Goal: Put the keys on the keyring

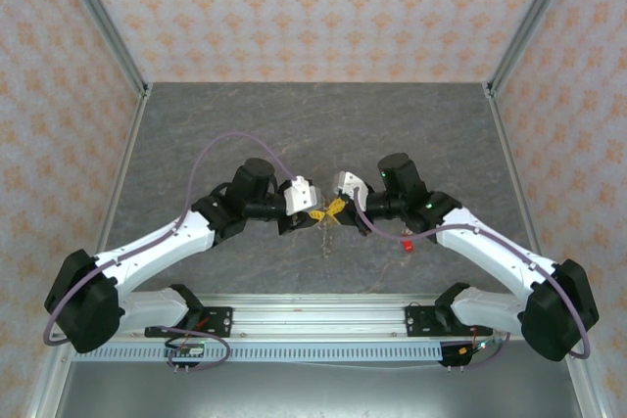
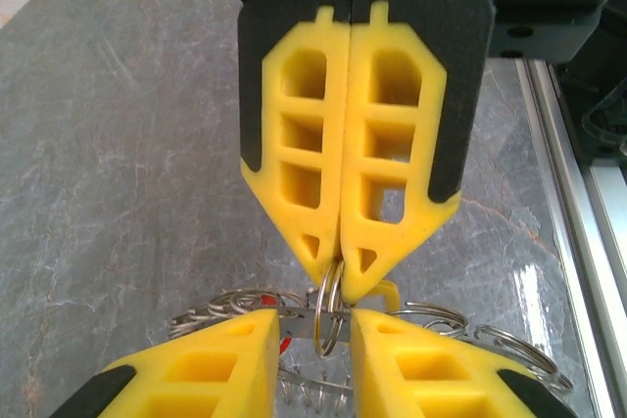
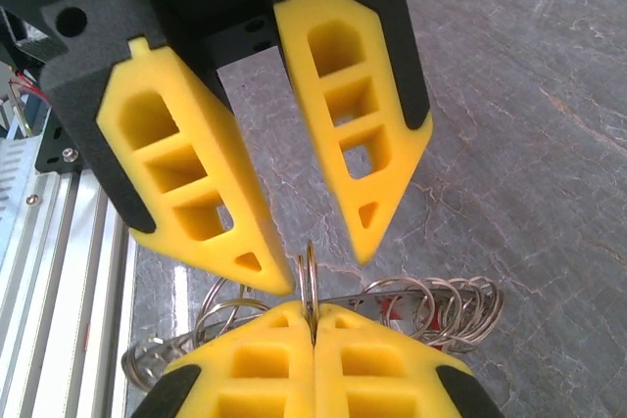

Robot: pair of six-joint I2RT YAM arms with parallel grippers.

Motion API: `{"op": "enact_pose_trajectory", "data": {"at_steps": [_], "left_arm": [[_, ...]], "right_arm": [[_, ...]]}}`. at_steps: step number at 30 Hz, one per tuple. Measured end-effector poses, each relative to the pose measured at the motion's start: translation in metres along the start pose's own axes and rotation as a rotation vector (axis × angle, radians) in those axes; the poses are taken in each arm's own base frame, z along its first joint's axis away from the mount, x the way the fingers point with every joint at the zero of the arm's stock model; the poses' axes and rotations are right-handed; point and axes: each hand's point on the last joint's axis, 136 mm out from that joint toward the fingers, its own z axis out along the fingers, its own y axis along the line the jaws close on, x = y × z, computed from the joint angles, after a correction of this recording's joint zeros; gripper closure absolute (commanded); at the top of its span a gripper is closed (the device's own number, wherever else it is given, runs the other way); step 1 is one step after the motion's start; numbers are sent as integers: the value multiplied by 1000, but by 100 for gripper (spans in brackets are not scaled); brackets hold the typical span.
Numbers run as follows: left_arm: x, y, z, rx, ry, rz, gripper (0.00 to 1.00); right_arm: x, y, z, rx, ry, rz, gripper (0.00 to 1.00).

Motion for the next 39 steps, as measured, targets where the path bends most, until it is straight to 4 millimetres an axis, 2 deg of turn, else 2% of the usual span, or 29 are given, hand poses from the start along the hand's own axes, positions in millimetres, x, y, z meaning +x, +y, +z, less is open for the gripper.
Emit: {"op": "enact_pose_trajectory", "data": {"at_steps": [8, 14, 23, 28, 36, 39], "left_arm": [[2, -2, 3, 20, 29, 16, 79], [3, -5, 3, 36, 44, 18, 100], [1, -4, 3, 36, 27, 1, 100], [5, -5, 6, 47, -14, -41, 100], [2, -2, 6, 43, -74, -86, 100], [4, -2, 6, 42, -80, -98, 100]], "right_arm": [[0, 2, 1, -2, 12, -9, 100], [3, 1, 2, 5, 24, -14, 100], [3, -3, 3, 6, -10, 10, 86], [9, -4, 4, -14, -64, 58, 86], [6, -8, 5, -10, -117, 72, 87], [9, -7, 6, -11, -120, 80, 95]]}}
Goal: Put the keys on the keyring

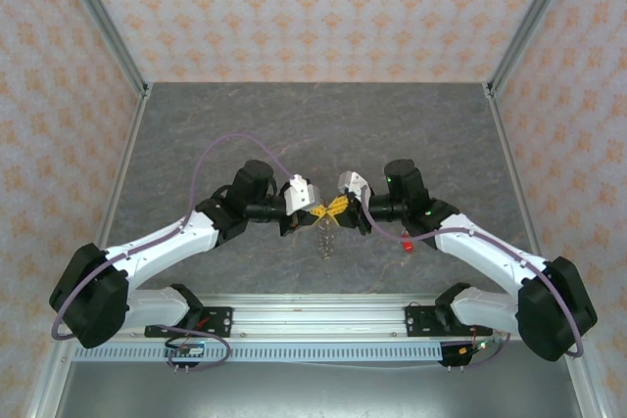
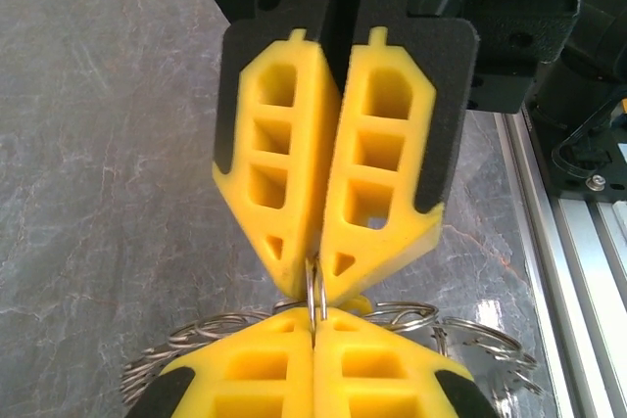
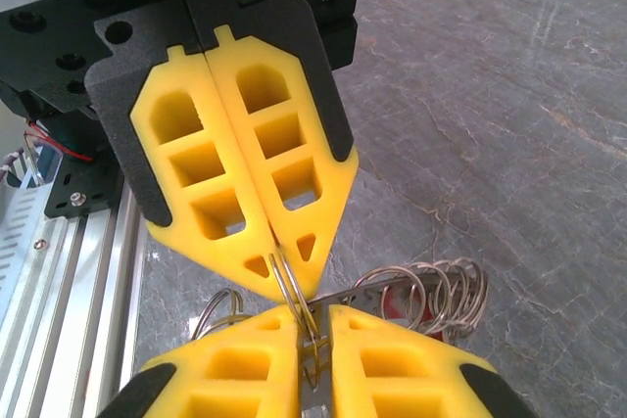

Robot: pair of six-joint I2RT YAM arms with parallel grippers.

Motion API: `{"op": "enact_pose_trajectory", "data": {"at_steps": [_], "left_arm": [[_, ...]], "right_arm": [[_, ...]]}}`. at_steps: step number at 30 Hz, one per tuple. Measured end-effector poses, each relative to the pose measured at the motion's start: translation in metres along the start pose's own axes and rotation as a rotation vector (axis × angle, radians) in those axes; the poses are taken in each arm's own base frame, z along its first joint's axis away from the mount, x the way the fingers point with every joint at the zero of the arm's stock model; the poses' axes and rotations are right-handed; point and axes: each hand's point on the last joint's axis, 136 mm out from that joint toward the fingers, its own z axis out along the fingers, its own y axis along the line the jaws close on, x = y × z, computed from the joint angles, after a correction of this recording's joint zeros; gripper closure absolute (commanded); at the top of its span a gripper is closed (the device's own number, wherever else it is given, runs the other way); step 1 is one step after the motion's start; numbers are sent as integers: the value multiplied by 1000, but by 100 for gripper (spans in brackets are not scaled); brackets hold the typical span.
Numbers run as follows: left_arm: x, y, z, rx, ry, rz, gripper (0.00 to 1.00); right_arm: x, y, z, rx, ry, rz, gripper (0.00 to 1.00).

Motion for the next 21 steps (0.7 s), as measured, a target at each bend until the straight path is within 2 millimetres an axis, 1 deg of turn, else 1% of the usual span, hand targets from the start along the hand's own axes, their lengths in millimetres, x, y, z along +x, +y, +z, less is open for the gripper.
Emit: {"op": "enact_pose_trajectory", "data": {"at_steps": [2, 3, 5, 7, 11, 16, 21], "left_arm": [[1, 0, 0, -1, 0, -9, 100], [1, 0, 0, -3, 0, -10, 100], [1, 1, 0, -5, 1, -7, 87], [3, 1, 0, -9, 8, 7, 81], [5, 4, -2, -33, 48, 34, 76], [0, 8, -4, -56, 78, 68, 74], [1, 5, -3, -54, 102, 79, 73]], "right_arm": [[0, -1, 0, 2, -1, 9, 100], [0, -1, 0, 2, -1, 13, 100], [0, 0, 0, 0, -1, 12, 100], [0, 0, -1, -1, 4, 16, 100], [-1, -2, -3, 13, 34, 16, 100], [-8, -3, -3, 30, 60, -18, 100], [-6, 0, -2, 31, 83, -30, 100]]}}
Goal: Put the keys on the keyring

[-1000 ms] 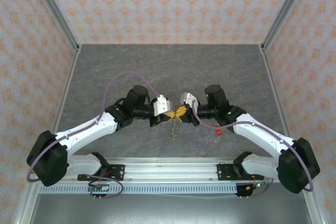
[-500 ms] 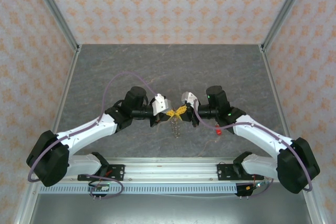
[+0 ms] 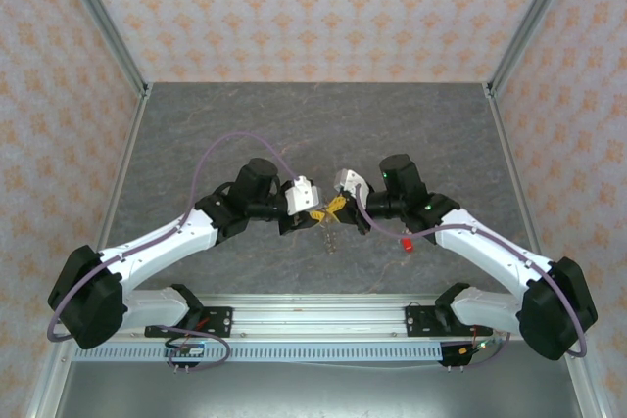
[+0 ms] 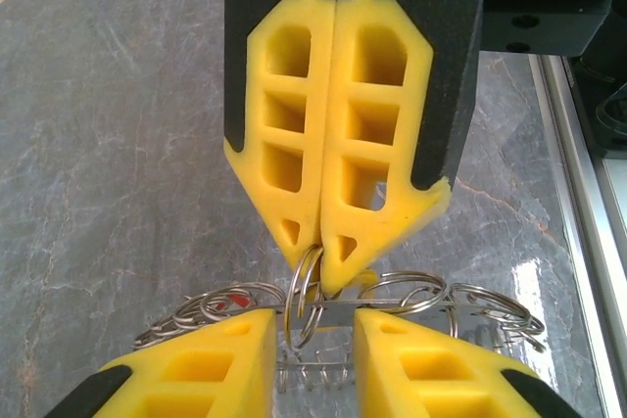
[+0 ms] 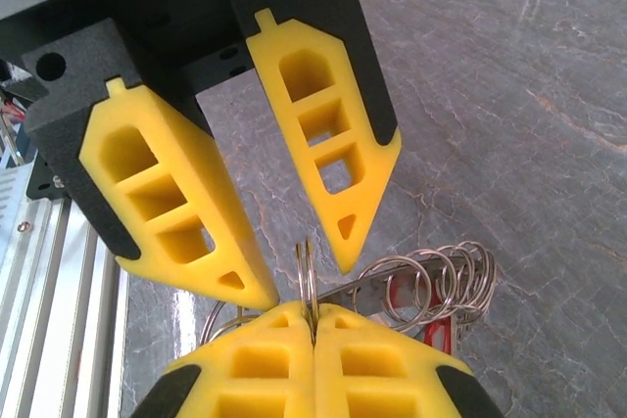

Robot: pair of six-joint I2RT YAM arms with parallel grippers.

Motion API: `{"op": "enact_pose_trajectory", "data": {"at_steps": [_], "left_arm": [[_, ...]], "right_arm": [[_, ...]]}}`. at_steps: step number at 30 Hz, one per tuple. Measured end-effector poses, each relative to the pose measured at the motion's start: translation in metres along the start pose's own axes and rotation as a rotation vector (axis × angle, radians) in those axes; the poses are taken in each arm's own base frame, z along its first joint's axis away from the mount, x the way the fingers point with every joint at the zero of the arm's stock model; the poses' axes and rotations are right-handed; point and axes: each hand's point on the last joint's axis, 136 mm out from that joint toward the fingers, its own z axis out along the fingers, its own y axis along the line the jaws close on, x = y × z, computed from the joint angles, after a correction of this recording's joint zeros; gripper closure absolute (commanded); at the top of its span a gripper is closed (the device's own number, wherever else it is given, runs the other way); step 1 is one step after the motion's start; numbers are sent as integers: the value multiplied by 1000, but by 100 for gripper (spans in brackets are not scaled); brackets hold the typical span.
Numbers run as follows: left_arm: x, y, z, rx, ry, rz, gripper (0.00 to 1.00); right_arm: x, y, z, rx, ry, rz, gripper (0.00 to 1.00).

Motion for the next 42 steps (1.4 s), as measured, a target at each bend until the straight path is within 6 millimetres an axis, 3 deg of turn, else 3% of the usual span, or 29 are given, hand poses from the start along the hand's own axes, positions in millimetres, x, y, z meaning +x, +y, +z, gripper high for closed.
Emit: {"op": "enact_pose_trajectory", "data": {"at_steps": [10, 19, 24, 27, 37, 42], "left_arm": [[-12, 0, -1, 3, -6, 38, 81], [-2, 1, 1, -1, 46, 32, 80], [-1, 4, 2, -5, 60, 30, 88], [-1, 4, 3, -1, 64, 31, 100], [-2, -1, 5, 20, 15, -8, 100], [2, 0, 5, 20, -43, -61, 100]], "right_arm": [[4, 1, 1, 0, 35, -15, 100], [3, 1, 1, -1, 32, -21, 100], [2, 0, 1, 1, 28, -24, 100], [2, -1, 1, 9, 30, -24, 100], [5, -1, 0, 34, -15, 9, 85], [5, -3, -1, 29, -74, 63, 83]]}}
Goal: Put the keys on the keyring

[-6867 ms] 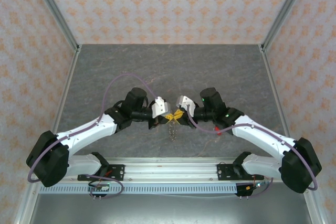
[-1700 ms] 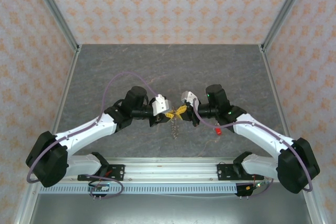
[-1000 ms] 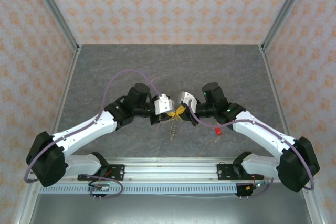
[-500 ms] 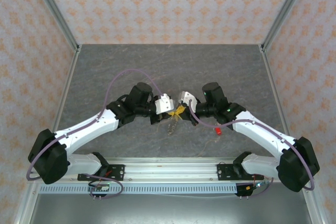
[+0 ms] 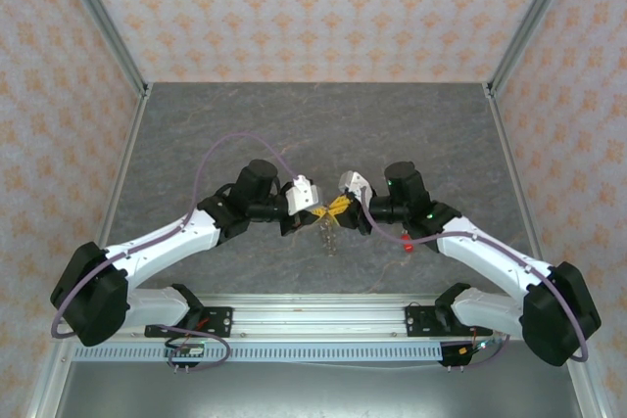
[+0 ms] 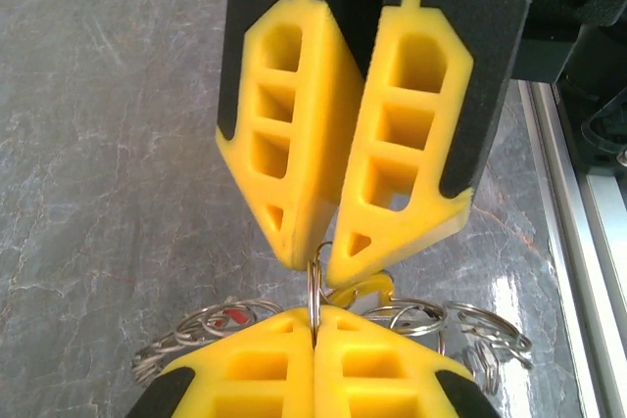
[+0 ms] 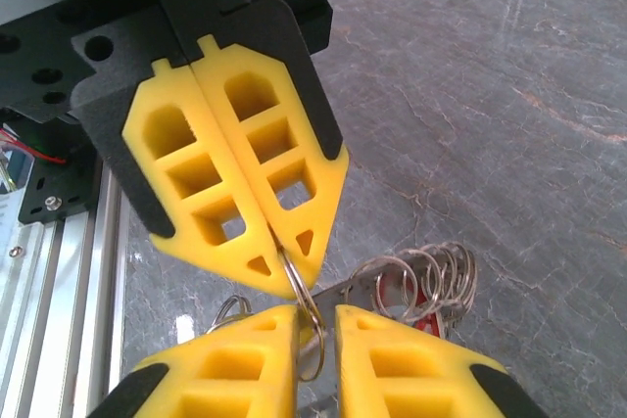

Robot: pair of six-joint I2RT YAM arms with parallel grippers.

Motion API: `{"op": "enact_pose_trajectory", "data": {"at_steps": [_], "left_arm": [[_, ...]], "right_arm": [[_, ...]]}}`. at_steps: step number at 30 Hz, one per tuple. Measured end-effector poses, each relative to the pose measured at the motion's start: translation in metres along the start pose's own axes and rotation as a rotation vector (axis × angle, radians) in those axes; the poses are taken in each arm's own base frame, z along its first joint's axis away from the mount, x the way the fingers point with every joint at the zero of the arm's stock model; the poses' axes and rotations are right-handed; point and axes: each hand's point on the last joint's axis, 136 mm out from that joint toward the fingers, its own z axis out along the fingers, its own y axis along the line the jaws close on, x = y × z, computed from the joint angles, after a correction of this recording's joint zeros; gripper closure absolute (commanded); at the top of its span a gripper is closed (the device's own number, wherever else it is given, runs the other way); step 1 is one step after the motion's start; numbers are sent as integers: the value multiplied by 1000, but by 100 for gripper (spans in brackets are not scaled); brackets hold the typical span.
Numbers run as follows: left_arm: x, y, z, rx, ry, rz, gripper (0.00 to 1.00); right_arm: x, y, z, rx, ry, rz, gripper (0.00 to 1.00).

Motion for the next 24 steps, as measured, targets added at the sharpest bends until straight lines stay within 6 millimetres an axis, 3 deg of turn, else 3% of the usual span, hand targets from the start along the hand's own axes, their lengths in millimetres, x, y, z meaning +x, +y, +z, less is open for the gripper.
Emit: {"op": "enact_pose_trajectory", "data": {"at_steps": [7, 15, 22, 23, 24], "left_arm": [[-14, 1, -4, 12, -70, -7, 100], [-15, 1, -5, 23, -80, -15, 100], [-15, 0, -5, 27, -82, -15, 100], [-15, 0, -5, 26, -81, -15, 99], [-15, 1, -5, 24, -79, -15, 90]], "right_arm": [[-11, -1, -2, -7, -55, 14, 83], [-12, -1, -1, -9, -72, 16, 84], [-12, 0, -3, -24, -77, 16, 100], [-12, 0, -3, -25, -76, 14, 100], [-11, 0, -3, -26, -75, 13, 100]]}}
